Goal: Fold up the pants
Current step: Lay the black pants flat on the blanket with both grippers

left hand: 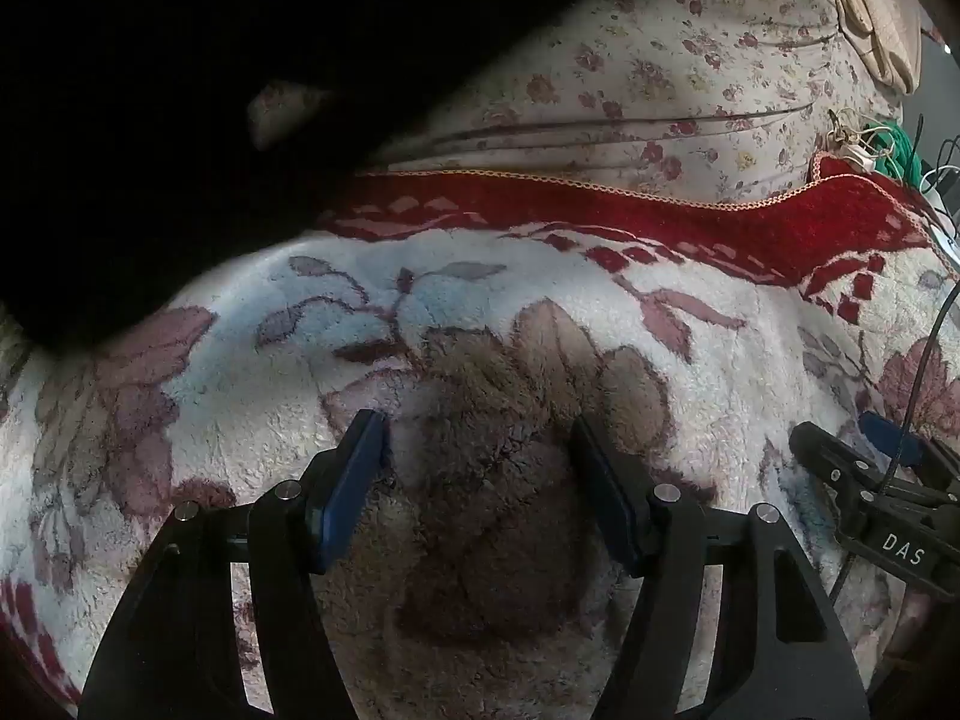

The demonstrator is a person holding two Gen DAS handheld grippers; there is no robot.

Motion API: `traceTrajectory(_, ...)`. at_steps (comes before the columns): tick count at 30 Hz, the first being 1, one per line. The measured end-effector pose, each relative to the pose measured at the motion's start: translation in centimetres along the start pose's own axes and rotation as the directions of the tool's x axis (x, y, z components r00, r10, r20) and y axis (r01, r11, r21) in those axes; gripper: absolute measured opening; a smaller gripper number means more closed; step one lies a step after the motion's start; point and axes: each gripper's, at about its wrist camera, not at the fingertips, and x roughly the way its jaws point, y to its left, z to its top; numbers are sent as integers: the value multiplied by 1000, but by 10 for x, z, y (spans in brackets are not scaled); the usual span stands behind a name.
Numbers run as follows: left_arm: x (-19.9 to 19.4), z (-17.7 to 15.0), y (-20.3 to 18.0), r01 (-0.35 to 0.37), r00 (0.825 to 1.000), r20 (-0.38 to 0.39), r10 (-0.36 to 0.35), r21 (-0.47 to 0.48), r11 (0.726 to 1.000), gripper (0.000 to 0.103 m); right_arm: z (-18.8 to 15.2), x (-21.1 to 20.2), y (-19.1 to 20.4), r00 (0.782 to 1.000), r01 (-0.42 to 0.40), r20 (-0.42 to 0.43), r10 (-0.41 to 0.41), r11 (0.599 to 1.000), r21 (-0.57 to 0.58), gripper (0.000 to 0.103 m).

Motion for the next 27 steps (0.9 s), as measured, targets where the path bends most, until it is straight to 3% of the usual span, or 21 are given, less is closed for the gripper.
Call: traceTrajectory(27,0,0,1,1,1000,-1,-1,-3,1000,66,0,1,0,1000,-1,0,1,1000,0,88)
